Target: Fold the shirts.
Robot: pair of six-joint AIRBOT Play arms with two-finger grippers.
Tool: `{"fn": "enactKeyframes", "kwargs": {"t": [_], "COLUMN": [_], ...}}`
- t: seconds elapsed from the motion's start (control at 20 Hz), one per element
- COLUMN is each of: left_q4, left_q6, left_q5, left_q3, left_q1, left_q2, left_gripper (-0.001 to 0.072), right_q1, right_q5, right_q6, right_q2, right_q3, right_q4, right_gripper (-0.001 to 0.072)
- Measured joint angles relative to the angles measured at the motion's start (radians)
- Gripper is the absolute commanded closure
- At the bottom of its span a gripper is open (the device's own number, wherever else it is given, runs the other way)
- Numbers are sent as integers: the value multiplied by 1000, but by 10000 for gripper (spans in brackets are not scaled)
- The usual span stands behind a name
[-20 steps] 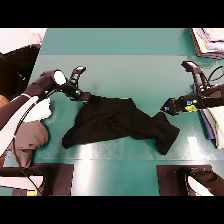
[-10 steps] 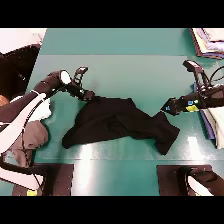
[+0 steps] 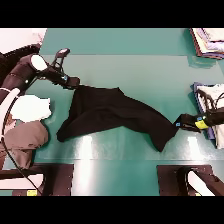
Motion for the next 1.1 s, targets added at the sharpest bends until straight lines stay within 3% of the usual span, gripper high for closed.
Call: {"fn": "enactKeyframes", "kwargs": {"t": [0.25, 0.4, 0.45, 0.6, 0.65, 0.85, 1.1], "left_q4": [2, 2, 2, 3, 4, 33, 101], "left_q6": [11, 13, 13, 14, 14, 13, 3], "left_q5": [-15, -18, -18, -21, -25, -37, -30], "left_q3": [2, 2, 2, 2, 2, 8, 116], "left_q1": [13, 15, 15, 16, 16, 16, 16], "left_q2": [24, 27, 27, 28, 29, 82, 291], "left_gripper": [682, 682, 681, 682, 683, 682, 681], "right_q1": [-74, -58, -42, 26, 47, 92, 61], "right_q5": [-121, -176, -186, -218, -232, -279, -278], "right_q6": [-45, -55, -56, -60, -61, -62, -62], "right_q2": [-89, -147, -166, -217, -224, -180, -2], "right_q3": [-91, -77, -66, -18, -1, 95, 346], "right_q4": [54, 65, 67, 68, 67, 59, 41], "right_gripper": [131, 214, 277, 637, 691, 692, 692]}}
